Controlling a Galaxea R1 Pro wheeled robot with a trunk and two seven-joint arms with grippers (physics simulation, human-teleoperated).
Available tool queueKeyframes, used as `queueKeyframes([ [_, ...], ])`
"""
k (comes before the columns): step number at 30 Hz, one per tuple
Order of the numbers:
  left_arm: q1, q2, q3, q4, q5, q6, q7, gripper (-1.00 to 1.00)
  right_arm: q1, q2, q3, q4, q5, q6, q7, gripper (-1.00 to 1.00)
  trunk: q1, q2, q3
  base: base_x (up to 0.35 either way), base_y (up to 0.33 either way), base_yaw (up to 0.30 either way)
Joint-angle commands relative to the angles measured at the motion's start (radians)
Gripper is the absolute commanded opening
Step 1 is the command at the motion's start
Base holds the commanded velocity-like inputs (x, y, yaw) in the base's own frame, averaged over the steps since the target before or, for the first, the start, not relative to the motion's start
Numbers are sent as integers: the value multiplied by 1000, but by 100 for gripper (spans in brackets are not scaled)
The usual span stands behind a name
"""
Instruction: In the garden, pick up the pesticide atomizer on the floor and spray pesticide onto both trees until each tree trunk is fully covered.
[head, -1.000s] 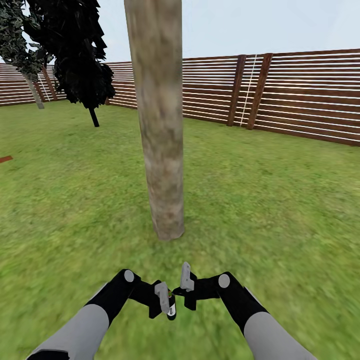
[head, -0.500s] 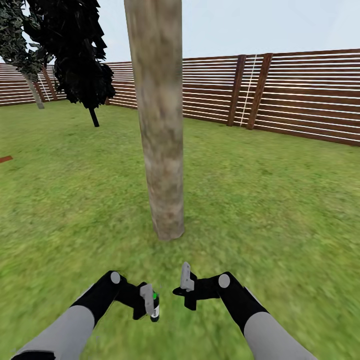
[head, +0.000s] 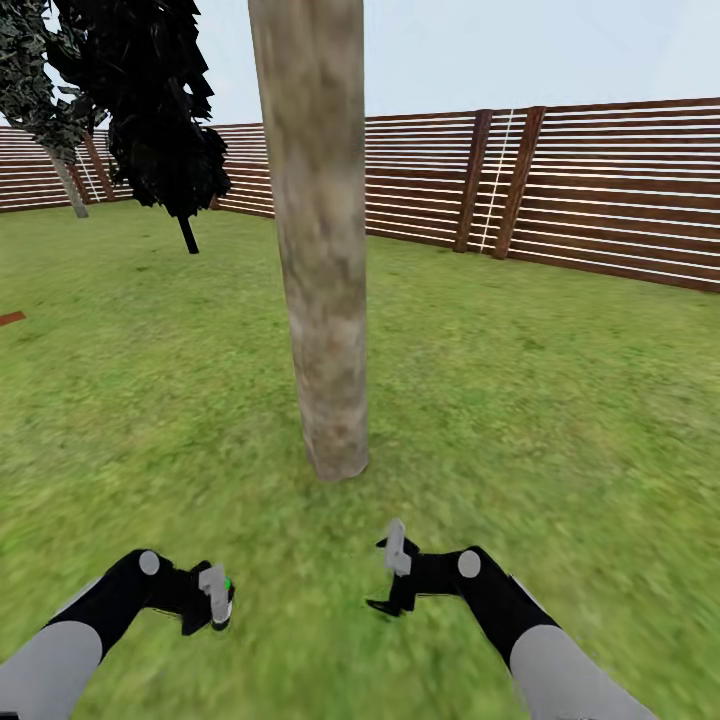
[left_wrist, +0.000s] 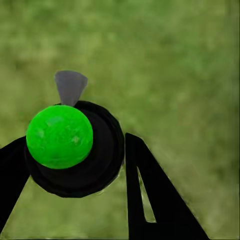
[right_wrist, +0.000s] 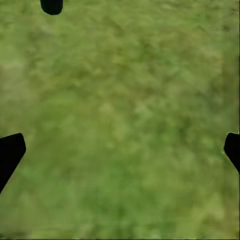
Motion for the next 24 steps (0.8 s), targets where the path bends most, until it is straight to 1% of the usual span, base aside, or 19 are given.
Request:
queueKeyframes([
  [1,0,-2,14,3,-5,-10,76,-100,1,-24,-6,18,8,-6,-68,100,0,0,-1,0,0,0],
  [2,1,-5,29,15,-1,-10,150,-100,1,-41,-22,56,7,-6,-141,100,0,0,-1,0,0,0],
  [3,1,-10,50,42,8,-10,218,-100,1,-50,-52,107,7,-7,-218,100,0,0,-1,0,0,0],
  [4,1,-14,81,73,29,-10,284,-100,1,-56,-92,164,7,-7,-302,100,0,0,-1,0,0,0],
  [5,1,-19,116,96,65,-11,350,-100,1,-65,-130,219,7,-8,-392,100,0,0,-1,0,0,0],
  [6,1,-24,150,109,110,-12,413,-100,1,-79,-155,269,7,-8,-482,100,0,0,-1,0,0,0],
  [7,1,-27,180,118,164,-12,475,-100,2,-93,-168,316,6,-8,-577,100,0,0,-1,0,0,0],
  [9,1,-29,213,152,261,-12,580,-100,3,-105,-180,391,-10,-9,-755,100,0,0,-1,0,0,0],
  [10,1,-30,218,167,292,-12,613,-100,4,-106,-182,412,-28,-9,-816,100,0,0,-1,0,0,0],
  [11,1,-32,224,199,361,-11,687,-100,6,-107,-184,443,-106,-10,-939,100,0,0,-1,0,0,0],
  [12,1,-36,228,219,407,-10,739,-100,11,-107,-185,458,-177,-12,-1003,100,0,0,-1,0,0,0],
  [14,1,-49,230,239,482,28,807,-100,31,-114,-186,470,-324,-31,-1058,100,0,0,-1,0,0,0],
  [15,0,-56,230,240,503,85,818,-100,41,-128,-186,473,-392,-43,-1066,100,0,0,-1,0,0,0],
  [16,0,-59,230,237,515,160,821,-100,50,-147,-186,475,-448,-51,-1069,100,0,0,-1,0,0,0],
  [17,-3,-62,230,235,520,244,820,-100,59,-160,-185,475,-488,-58,-1070,100,0,0,-1,0,0,0],
  [18,-8,-75,225,233,523,345,819,-100,79,-175,-185,476,-518,-96,-1071,100,0,0,-1,0,0,0],
  [20,-7,-96,209,233,519,396,814,-100,104,-175,-183,481,-528,-142,-1072,100,0,0,-1,0,0,0],
  [22,-7,-116,181,233,518,411,802,-100,115,-174,-183,490,-531,-151,-1072,100,0,0,-1,0,0,0],
  [24,-16,-126,171,232,522,467,798,-100,118,-178,-185,492,-533,-153,-1075,100,0,0,-1,0,0,0],
])
